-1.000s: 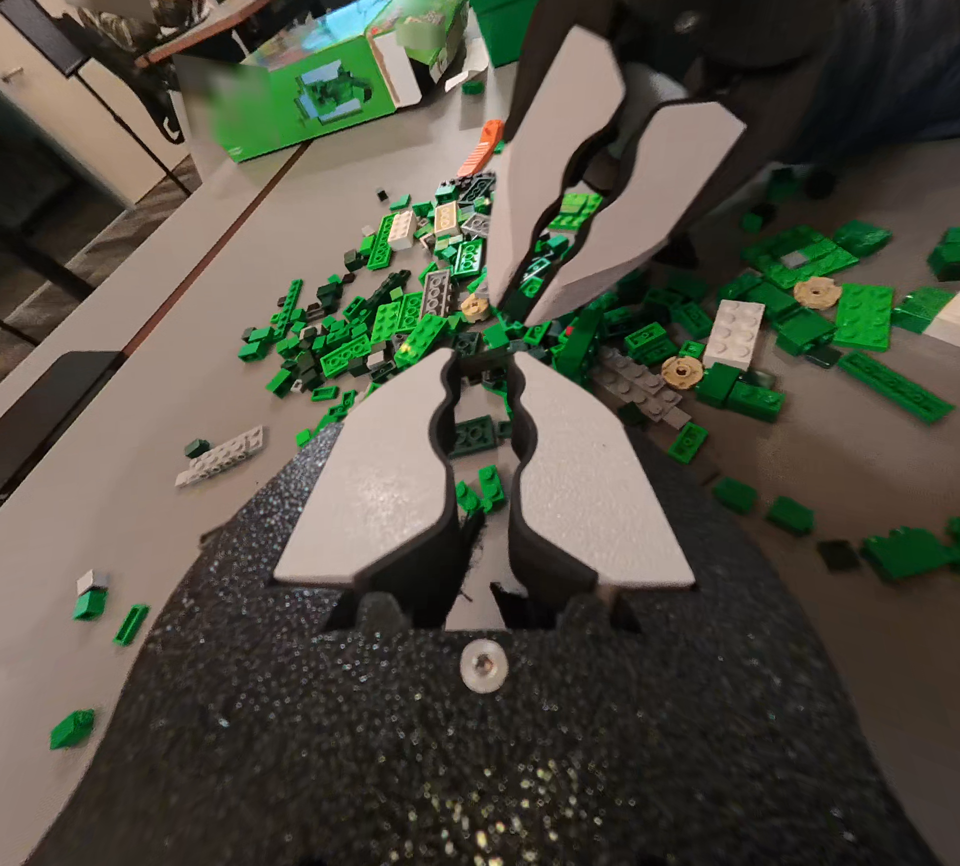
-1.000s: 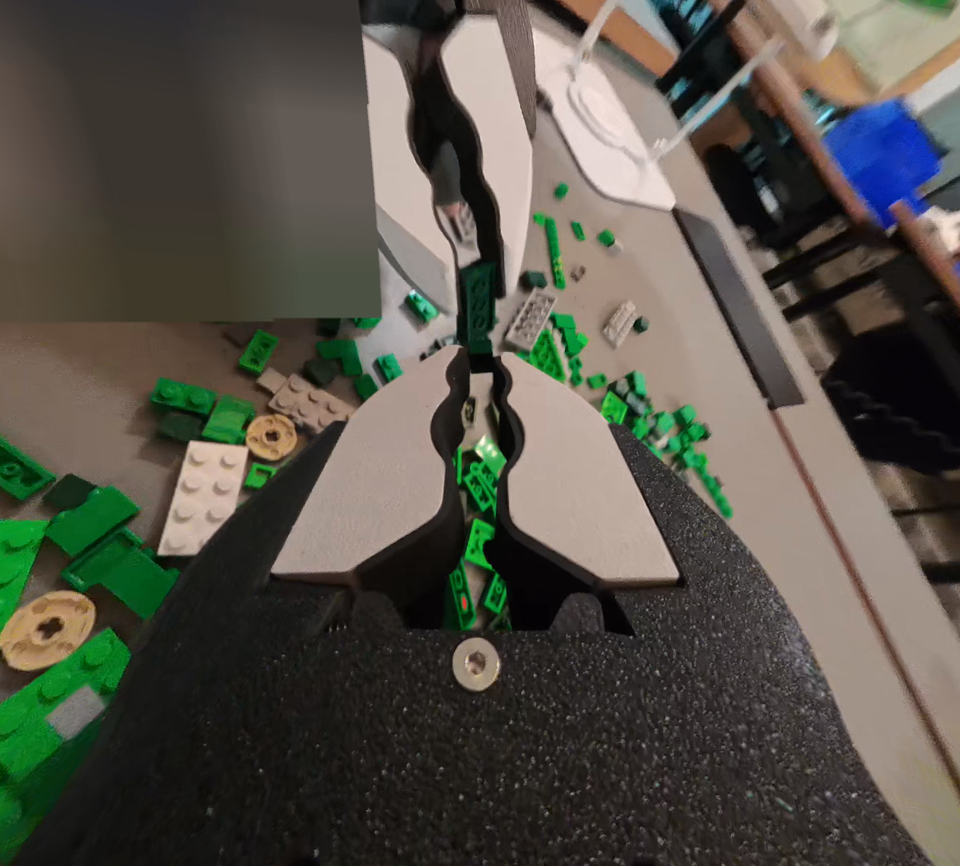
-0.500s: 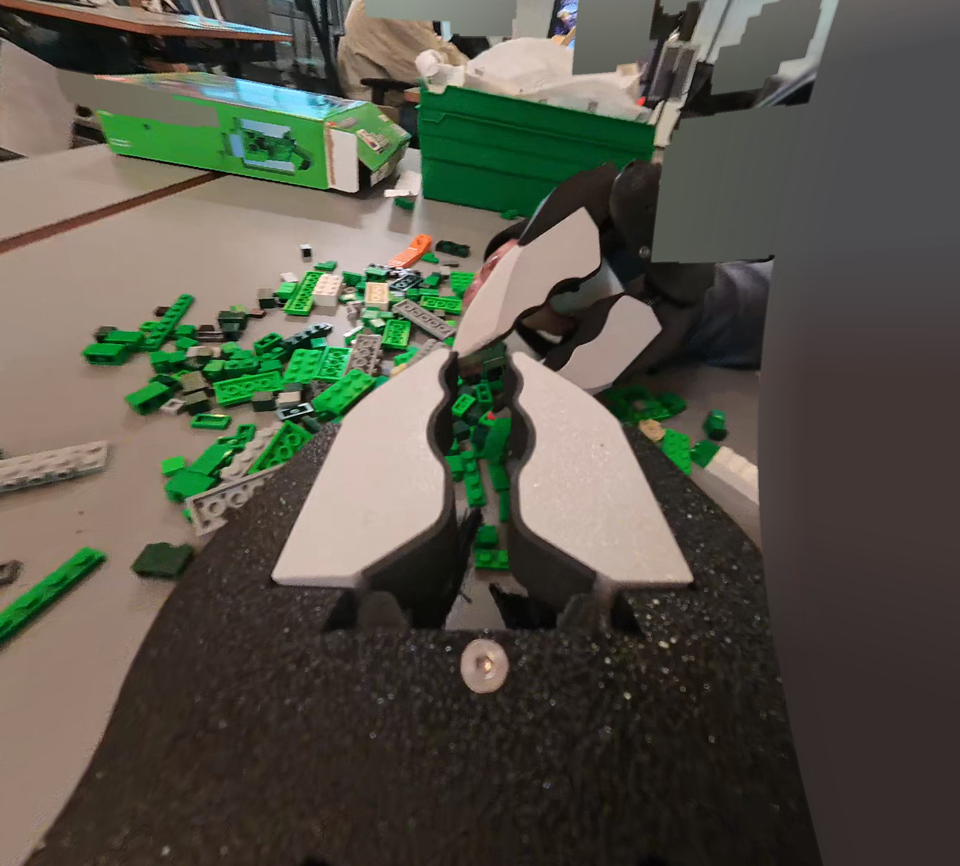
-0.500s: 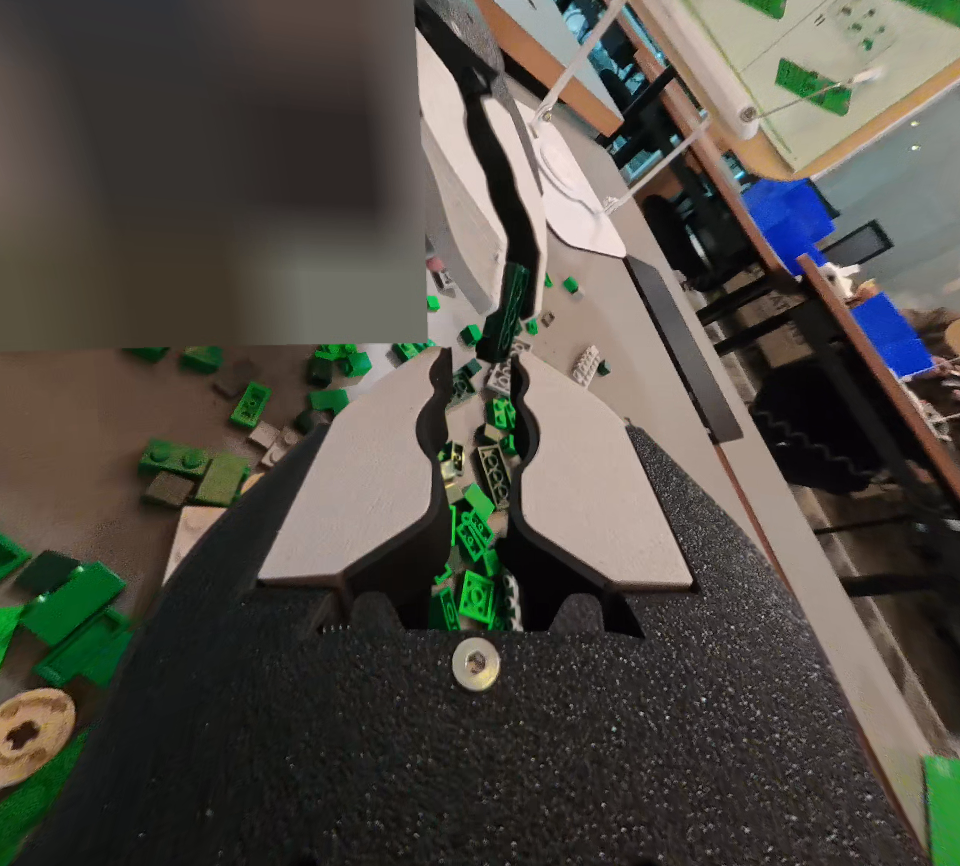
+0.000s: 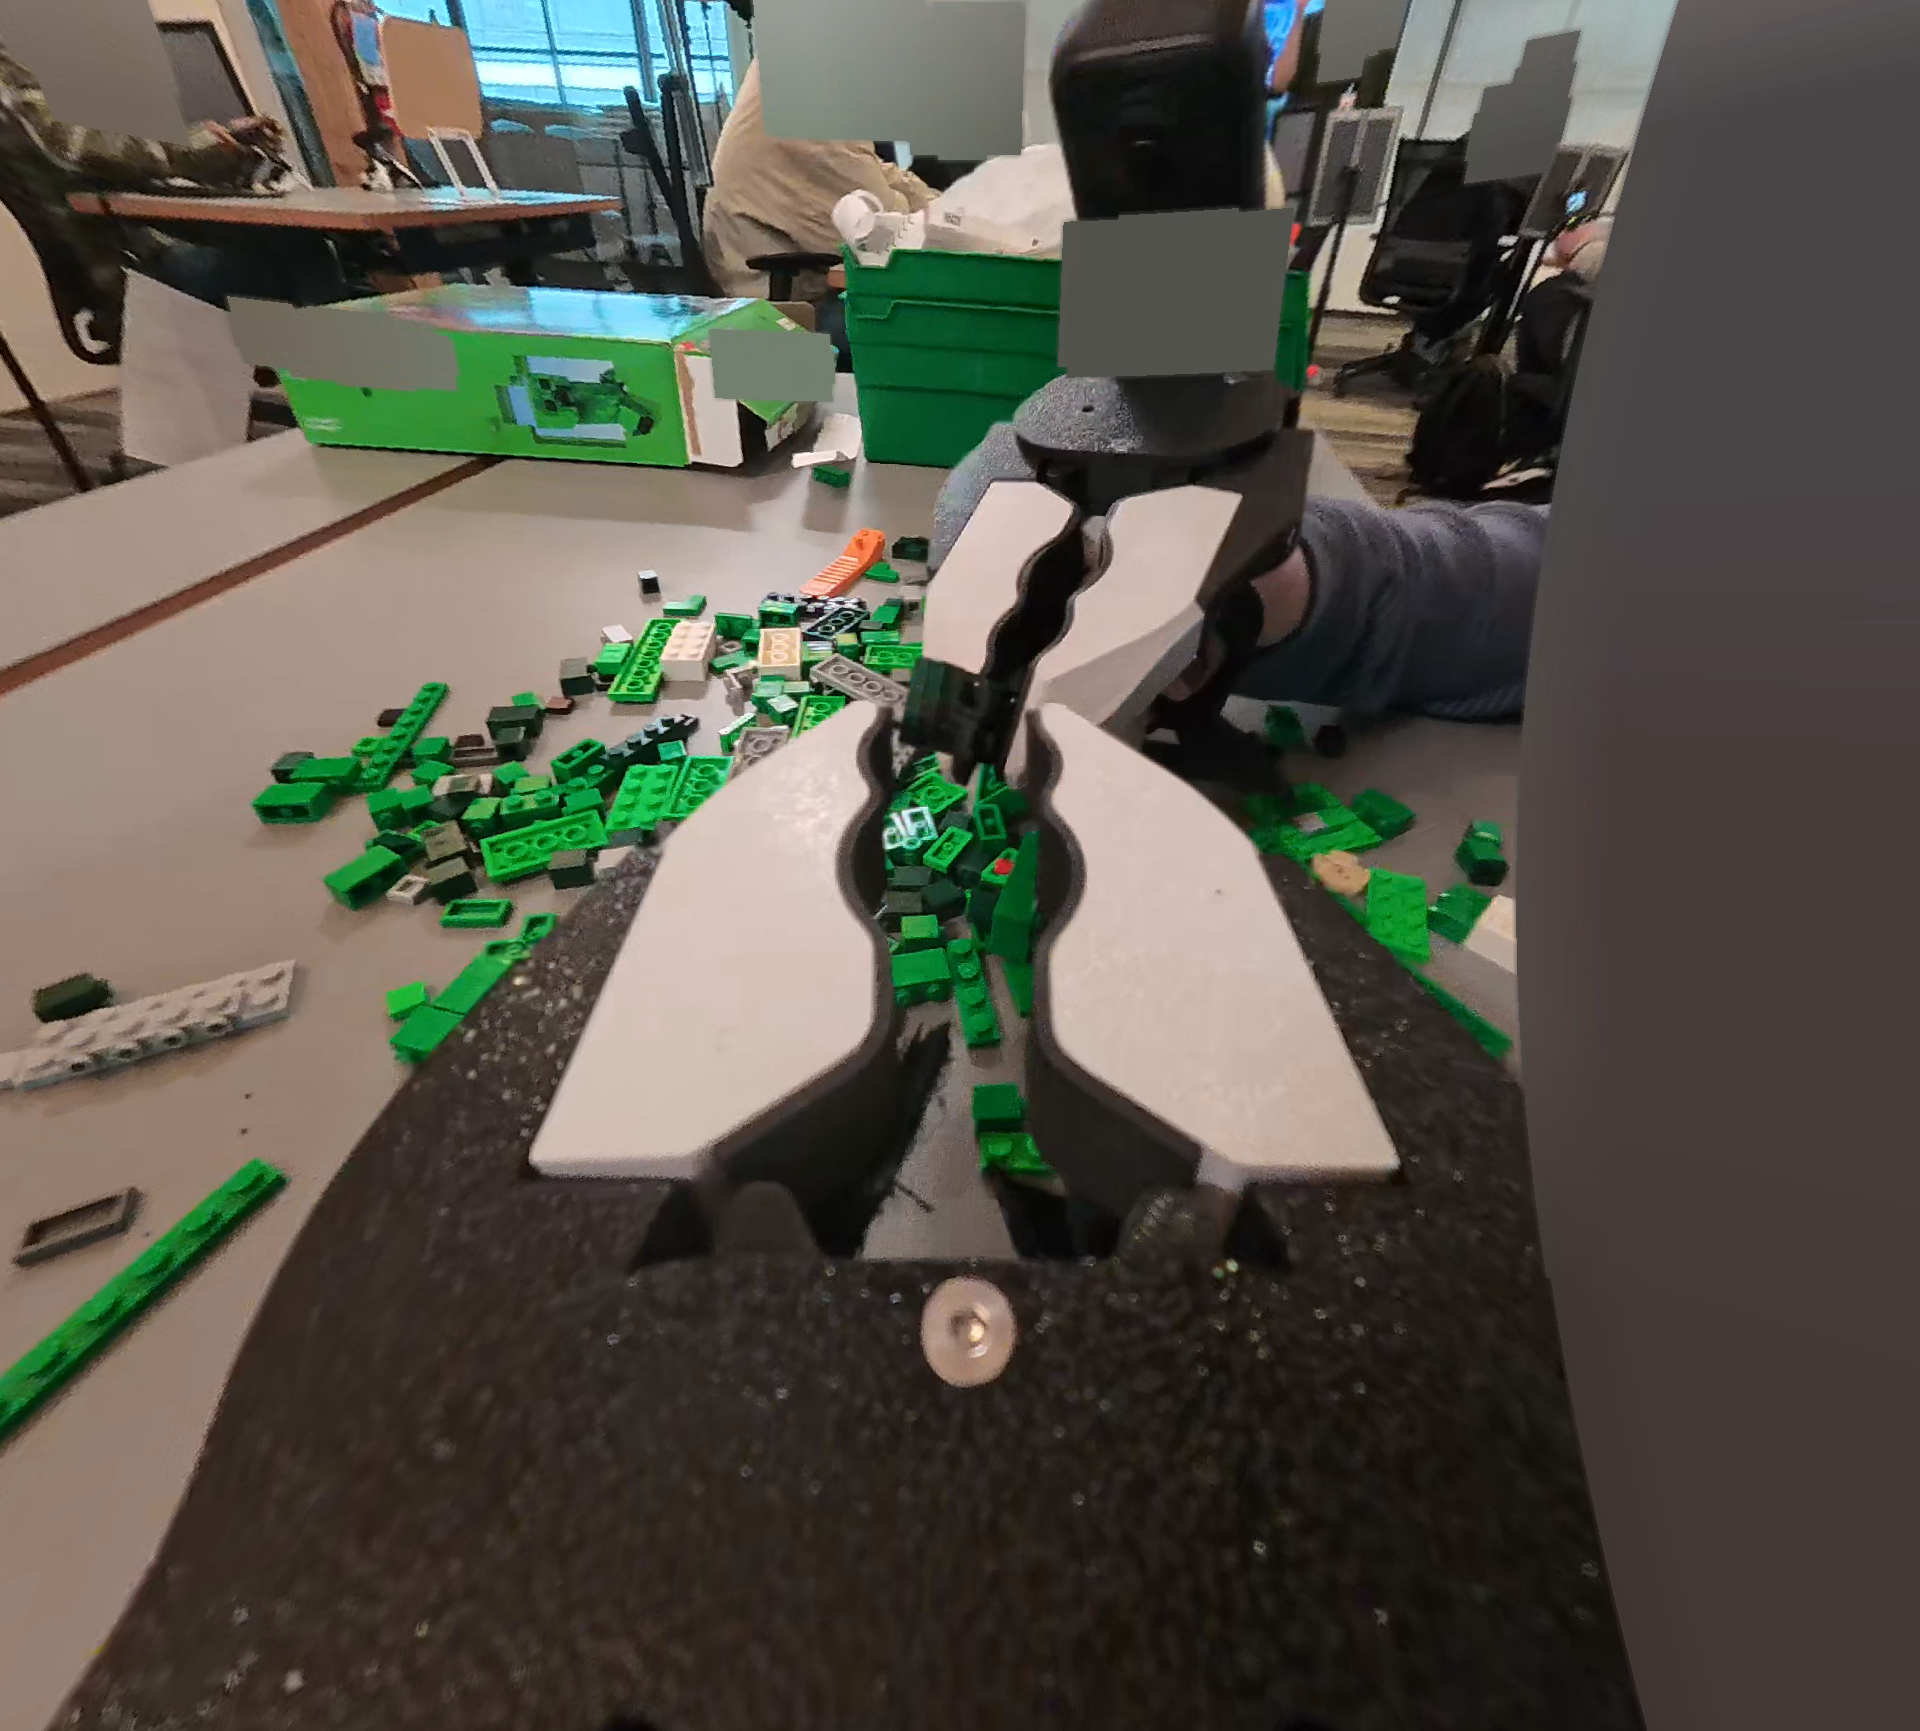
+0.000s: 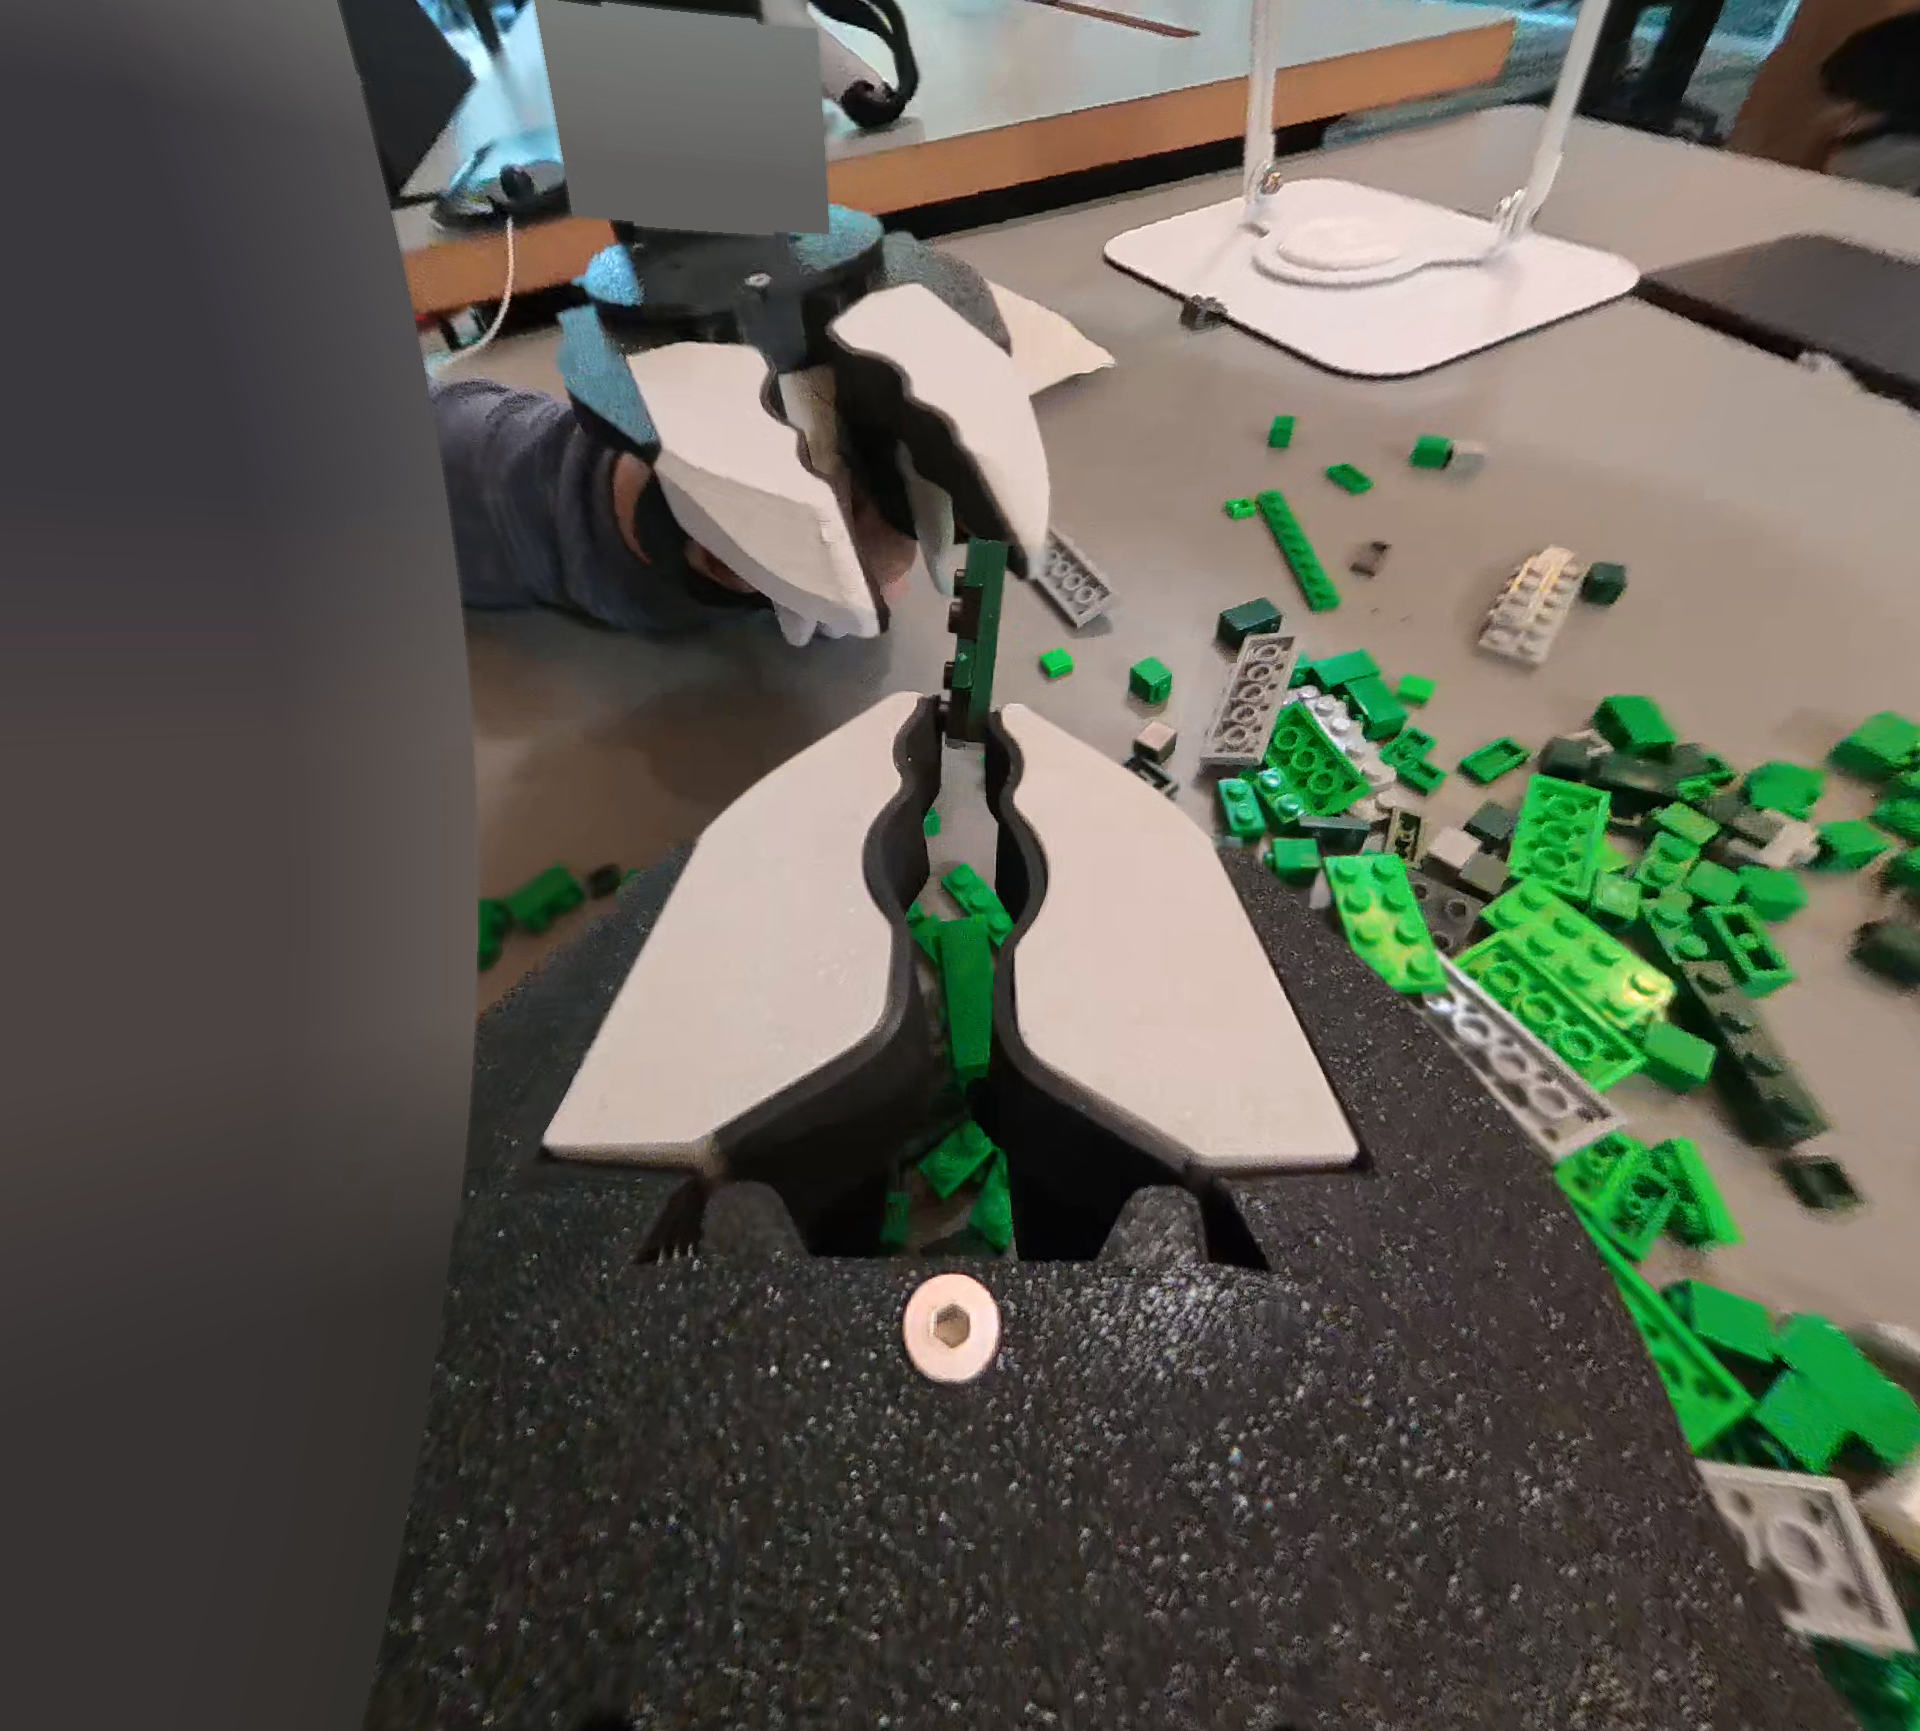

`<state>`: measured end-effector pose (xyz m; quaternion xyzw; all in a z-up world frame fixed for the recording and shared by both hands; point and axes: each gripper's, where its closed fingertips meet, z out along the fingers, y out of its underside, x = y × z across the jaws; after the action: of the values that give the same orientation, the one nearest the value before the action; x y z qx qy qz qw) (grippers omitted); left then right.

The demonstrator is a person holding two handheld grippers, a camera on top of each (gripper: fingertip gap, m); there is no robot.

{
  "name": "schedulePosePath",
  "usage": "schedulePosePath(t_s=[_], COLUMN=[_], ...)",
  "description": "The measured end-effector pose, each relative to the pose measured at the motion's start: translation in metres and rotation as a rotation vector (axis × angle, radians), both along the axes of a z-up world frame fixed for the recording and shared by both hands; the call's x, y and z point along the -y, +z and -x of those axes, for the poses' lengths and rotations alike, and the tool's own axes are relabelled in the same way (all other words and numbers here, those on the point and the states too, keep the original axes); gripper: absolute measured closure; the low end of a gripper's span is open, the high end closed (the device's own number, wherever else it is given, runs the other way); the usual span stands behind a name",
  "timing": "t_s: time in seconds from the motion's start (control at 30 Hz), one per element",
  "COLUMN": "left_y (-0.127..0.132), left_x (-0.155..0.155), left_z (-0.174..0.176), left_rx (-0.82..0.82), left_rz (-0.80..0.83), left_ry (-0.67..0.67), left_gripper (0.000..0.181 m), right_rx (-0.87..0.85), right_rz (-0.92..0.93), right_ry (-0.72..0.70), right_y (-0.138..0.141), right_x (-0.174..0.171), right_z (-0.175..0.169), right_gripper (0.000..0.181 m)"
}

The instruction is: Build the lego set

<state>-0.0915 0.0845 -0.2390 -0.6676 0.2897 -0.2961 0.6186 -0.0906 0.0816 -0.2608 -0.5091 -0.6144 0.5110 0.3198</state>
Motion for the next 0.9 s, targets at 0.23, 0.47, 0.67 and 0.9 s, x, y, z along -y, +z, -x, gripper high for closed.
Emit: schedulePosePath(t_s=[0.23,0.47,0.67,0.9], left_y=[-0.008,-0.022,-0.017,-0.021], left_x=[0.002,-0.001,-0.012,-0.011], left_z=[-0.006,-0.003,0.01,0.007], left_rx=[-0.098,-0.109,0.248,0.395], left_rz=[-0.02,0.141,0.382,0.536], left_ry=[-0.009,-0.012,0.046,0.0], left_gripper=[0.165,0.173,0.174,0.174], right_rx=[0.062,0.072,0.038,0.149], right_rz=[0.026,-0.292,-0.94,-1.309], right_ry=[0.085,-0.052,-0.284,-0.339], right_y=[-0.01,-0.019,-0.007,-0.018], right_x=[0.012,-0.008,-0.023,-0.03], right_z=[-0.002,0.001,0.013,0.025], right_gripper=[0.173,0.17,0.141,0.15])
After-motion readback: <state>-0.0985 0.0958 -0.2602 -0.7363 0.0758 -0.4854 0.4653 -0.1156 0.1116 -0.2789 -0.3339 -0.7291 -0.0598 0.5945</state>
